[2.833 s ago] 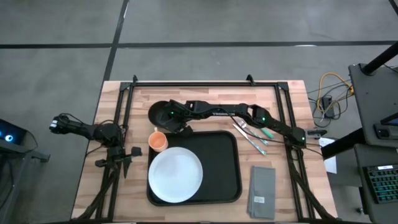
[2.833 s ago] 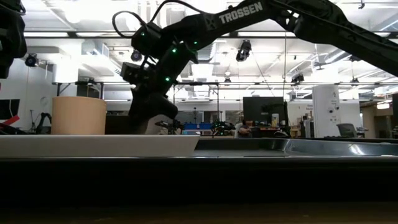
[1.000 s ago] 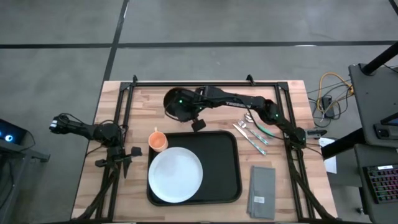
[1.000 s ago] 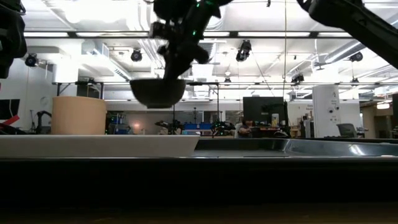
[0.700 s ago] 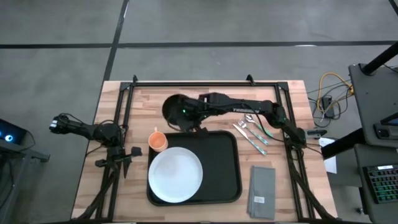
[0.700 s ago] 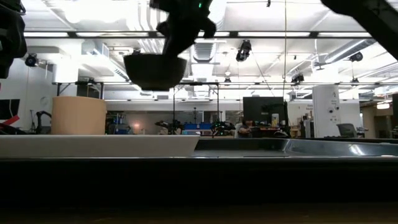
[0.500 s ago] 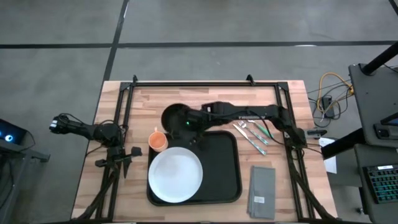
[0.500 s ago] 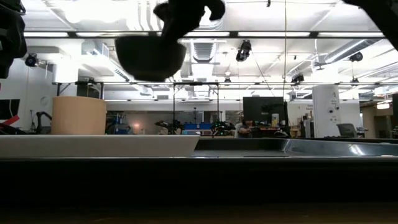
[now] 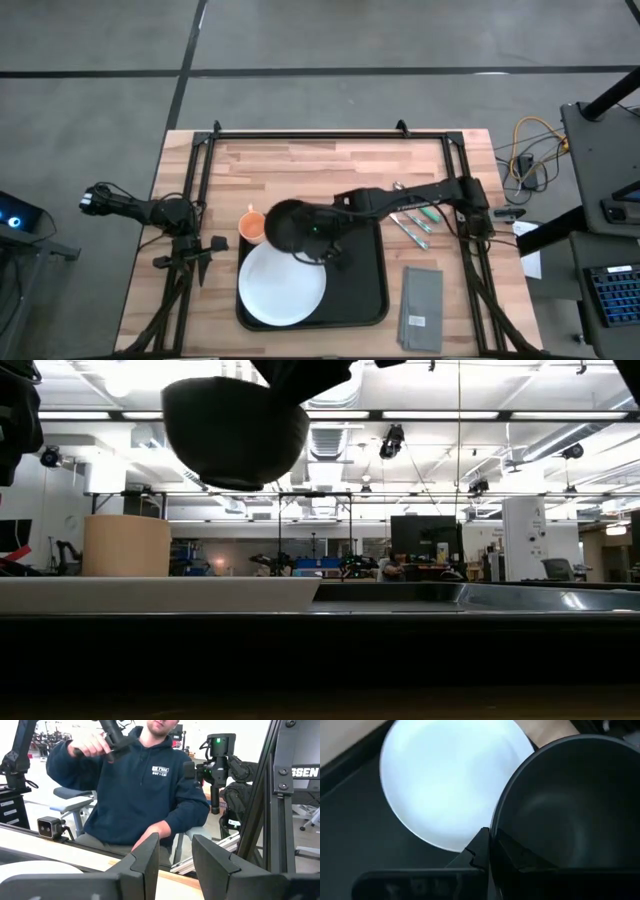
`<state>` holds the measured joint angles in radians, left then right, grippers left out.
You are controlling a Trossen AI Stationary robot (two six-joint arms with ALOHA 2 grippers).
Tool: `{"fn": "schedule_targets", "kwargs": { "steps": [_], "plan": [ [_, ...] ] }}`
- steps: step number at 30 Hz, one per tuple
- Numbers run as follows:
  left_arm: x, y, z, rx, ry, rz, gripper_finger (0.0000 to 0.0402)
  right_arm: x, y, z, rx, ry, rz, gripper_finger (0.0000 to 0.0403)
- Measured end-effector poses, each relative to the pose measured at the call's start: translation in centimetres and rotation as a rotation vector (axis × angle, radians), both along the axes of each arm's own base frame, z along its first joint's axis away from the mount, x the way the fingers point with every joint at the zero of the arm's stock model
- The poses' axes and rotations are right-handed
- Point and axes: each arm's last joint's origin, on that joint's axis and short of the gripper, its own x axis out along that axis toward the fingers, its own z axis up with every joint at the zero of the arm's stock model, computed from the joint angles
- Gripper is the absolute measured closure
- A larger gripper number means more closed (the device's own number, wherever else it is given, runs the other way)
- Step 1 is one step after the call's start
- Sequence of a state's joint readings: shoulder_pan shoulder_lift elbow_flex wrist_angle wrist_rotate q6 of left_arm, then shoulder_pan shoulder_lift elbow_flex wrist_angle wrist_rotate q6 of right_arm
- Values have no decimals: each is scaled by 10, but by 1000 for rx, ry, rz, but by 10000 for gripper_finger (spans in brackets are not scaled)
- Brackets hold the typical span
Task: Set up tray
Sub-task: Put the black bowl on top of the white plate on the black table tray
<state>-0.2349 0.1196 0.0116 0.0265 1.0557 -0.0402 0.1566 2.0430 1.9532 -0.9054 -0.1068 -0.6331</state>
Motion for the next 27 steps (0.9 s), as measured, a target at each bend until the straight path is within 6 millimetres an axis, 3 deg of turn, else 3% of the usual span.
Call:
{"fn": "schedule_targets", "kwargs": {
  "steps": [8, 18, 27],
  "plan": [
    [0, 0, 0, 0, 0, -1, 304, 0, 19, -16, 64, -18, 128, 394],
    [0, 0, 0, 0, -1, 0, 304, 6, 22, -42, 63, -36, 143, 394],
    [0, 0, 0, 0, -1, 0, 304, 13, 41, -67, 52, -13, 188, 394]
  ]
}}
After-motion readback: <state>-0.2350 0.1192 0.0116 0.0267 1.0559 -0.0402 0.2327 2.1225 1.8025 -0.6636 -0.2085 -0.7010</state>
